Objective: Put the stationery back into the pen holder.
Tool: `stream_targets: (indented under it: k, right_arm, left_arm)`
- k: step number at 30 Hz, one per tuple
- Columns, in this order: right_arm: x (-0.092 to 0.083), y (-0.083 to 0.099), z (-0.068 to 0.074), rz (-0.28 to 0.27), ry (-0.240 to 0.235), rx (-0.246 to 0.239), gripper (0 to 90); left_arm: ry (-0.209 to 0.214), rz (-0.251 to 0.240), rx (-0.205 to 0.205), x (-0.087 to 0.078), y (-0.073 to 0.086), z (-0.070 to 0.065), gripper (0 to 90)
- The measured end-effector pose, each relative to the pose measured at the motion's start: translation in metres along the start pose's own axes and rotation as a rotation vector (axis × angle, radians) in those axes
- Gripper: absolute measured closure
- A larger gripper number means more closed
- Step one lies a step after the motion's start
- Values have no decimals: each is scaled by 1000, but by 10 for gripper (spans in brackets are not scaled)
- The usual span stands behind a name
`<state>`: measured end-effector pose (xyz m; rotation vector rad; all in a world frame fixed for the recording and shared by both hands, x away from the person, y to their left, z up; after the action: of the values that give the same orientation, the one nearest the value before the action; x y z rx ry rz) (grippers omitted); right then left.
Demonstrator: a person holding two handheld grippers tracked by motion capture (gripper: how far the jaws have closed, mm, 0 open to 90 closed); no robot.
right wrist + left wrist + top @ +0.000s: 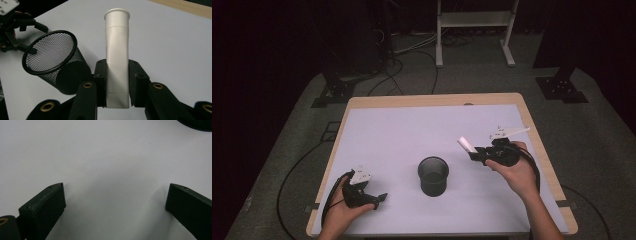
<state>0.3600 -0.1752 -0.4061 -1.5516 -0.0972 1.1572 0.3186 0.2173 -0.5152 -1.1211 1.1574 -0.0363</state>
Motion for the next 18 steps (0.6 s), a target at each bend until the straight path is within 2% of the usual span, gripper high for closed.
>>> stream_targets:
  k: [18]
  right_arm:
    - [1, -11, 30, -6, -53, -67, 702]
  left_arm:
    - [1, 5, 3, 0, 0, 0, 19]
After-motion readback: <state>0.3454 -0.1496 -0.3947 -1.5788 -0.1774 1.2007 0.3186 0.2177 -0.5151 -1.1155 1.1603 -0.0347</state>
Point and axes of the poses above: each handheld gripper's, and its own axes: x roughly forward along the jaws, y roughly out of its underside, z roughly to its left, the point moved 5 cm from there along x, roughly forward along the jaws, and after that the axes turned 4 degrees about y, right-handed, at the moved point
